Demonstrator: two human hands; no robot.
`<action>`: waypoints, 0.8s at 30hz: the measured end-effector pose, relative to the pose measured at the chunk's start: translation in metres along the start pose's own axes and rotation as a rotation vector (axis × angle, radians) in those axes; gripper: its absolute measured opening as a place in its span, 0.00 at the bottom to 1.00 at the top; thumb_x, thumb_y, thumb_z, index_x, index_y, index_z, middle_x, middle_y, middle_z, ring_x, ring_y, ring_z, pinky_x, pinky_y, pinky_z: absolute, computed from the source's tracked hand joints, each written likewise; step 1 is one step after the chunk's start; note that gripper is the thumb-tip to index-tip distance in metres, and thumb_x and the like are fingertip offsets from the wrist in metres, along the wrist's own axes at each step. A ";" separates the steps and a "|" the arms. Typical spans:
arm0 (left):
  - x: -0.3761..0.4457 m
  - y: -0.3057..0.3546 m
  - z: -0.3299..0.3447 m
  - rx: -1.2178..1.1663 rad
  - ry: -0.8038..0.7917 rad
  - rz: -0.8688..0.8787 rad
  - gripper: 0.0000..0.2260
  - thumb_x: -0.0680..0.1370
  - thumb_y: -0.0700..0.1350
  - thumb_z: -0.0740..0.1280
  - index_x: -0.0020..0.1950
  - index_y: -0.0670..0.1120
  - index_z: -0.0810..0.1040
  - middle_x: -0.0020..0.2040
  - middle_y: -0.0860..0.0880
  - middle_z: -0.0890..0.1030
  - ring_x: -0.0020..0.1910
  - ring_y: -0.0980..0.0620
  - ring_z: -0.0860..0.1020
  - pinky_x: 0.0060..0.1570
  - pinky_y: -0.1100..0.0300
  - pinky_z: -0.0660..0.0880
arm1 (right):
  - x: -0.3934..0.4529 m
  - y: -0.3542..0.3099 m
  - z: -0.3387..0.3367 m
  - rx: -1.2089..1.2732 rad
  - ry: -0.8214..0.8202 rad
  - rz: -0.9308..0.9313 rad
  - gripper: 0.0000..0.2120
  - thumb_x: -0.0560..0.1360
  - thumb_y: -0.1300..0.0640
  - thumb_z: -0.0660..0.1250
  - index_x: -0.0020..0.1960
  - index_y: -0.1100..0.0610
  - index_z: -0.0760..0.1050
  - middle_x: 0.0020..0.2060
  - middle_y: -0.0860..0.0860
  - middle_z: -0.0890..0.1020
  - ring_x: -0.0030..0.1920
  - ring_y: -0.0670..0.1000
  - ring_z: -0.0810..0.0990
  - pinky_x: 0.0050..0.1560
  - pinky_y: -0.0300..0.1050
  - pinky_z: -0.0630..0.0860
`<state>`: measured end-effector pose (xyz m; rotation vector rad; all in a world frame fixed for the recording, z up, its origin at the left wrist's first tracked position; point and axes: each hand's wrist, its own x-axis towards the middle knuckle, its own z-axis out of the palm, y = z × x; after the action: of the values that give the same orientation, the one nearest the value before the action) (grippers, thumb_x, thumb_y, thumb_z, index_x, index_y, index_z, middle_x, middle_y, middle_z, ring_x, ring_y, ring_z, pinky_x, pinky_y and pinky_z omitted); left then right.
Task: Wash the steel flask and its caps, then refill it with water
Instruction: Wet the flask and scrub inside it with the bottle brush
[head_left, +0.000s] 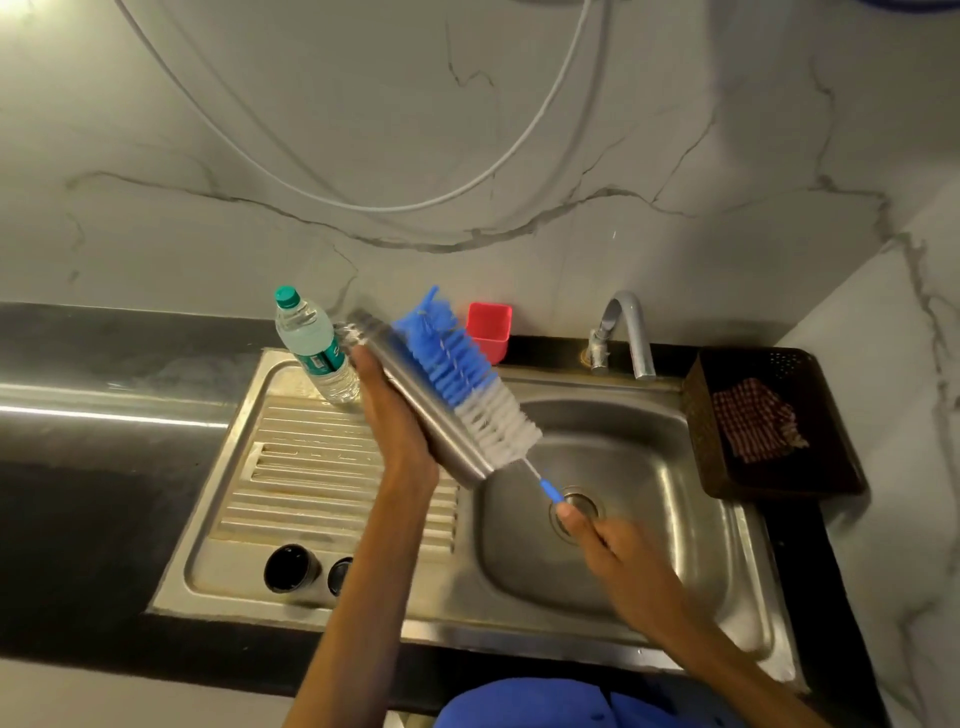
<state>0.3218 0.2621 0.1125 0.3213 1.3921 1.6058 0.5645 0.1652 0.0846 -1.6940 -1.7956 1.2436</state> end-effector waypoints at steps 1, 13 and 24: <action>0.005 0.003 -0.006 -0.022 0.043 -0.003 0.40 0.72 0.80 0.62 0.72 0.52 0.77 0.59 0.42 0.86 0.57 0.39 0.86 0.51 0.44 0.84 | -0.002 0.004 0.000 0.016 -0.014 0.033 0.31 0.79 0.31 0.58 0.27 0.51 0.62 0.22 0.45 0.63 0.26 0.45 0.63 0.30 0.45 0.62; -0.005 -0.011 -0.035 0.265 -0.007 0.085 0.36 0.74 0.75 0.65 0.71 0.51 0.73 0.54 0.46 0.82 0.52 0.49 0.82 0.58 0.44 0.82 | 0.103 -0.089 -0.138 -0.993 0.195 -0.020 0.26 0.84 0.37 0.51 0.38 0.51 0.74 0.30 0.49 0.73 0.31 0.49 0.72 0.39 0.51 0.79; 0.007 -0.018 -0.036 0.148 0.032 -0.078 0.25 0.80 0.52 0.73 0.75 0.49 0.70 0.58 0.46 0.81 0.53 0.50 0.83 0.54 0.51 0.82 | 0.193 -0.163 -0.136 -1.525 0.145 -0.093 0.17 0.84 0.47 0.57 0.41 0.52 0.74 0.35 0.48 0.72 0.32 0.47 0.68 0.40 0.45 0.64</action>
<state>0.3009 0.2438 0.0830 0.3249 1.5334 1.4540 0.5321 0.4102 0.2303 -2.0762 -2.8551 -0.6225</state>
